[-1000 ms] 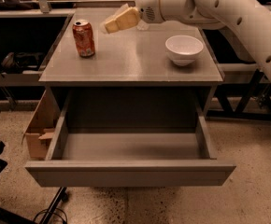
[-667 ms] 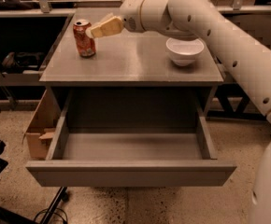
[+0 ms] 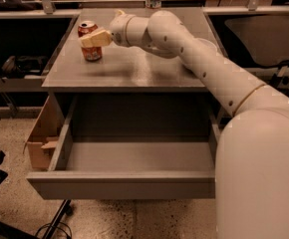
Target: Place coke can into top drawer
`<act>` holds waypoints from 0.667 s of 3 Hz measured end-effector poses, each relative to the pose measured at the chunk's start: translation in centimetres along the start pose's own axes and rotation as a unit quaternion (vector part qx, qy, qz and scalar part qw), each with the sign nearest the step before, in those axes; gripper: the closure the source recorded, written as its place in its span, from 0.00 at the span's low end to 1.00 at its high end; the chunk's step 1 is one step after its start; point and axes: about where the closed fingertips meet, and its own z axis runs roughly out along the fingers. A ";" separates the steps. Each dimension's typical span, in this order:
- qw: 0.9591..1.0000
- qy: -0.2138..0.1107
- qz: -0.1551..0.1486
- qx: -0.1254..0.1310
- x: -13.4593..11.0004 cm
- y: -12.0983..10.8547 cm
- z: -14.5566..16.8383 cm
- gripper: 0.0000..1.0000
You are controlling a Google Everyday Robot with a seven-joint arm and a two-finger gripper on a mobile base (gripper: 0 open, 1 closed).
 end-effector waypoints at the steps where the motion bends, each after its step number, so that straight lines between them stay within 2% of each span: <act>1: 1.000 0.005 0.017 -0.014 1.3 0.9 2.5 0.00; 2: 0.999 -0.004 0.031 -0.028 1.6 2.9 4.6 0.18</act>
Offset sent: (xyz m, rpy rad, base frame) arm -0.0059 0.0863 -0.0331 0.0865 0.0763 0.0826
